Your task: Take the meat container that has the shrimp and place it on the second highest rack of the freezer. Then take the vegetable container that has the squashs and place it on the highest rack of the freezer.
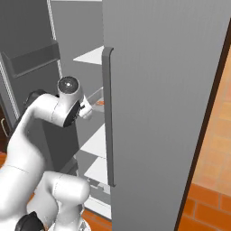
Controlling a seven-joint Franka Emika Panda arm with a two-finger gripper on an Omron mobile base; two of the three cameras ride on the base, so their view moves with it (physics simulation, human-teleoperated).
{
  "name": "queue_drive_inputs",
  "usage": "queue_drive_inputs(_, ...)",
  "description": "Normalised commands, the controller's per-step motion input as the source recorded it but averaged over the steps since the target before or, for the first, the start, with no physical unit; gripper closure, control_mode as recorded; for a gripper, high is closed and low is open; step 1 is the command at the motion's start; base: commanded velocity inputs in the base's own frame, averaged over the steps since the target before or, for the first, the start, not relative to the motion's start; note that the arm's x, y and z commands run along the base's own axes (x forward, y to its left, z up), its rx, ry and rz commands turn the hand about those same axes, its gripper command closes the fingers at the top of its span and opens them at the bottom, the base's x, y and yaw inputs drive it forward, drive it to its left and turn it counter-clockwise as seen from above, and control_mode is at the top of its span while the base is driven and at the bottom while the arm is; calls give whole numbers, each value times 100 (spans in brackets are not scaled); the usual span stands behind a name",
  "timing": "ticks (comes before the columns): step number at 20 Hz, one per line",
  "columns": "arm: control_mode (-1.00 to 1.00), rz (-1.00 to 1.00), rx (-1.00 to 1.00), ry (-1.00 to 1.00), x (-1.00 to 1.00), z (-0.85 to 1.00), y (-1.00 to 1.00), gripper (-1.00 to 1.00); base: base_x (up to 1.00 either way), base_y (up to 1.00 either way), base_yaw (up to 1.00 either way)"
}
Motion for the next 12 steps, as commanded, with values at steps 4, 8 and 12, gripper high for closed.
queue_drive_inputs(4,-100,38,-32,5,-100,100,0,-100,0,0,0)
queue_drive_inputs(8,-100,39,-25,5,-100,89,0,-100,0,0,0)
queue_drive_inputs(12,-100,38,-28,0,-100,35,-3,-100,0,0,0)
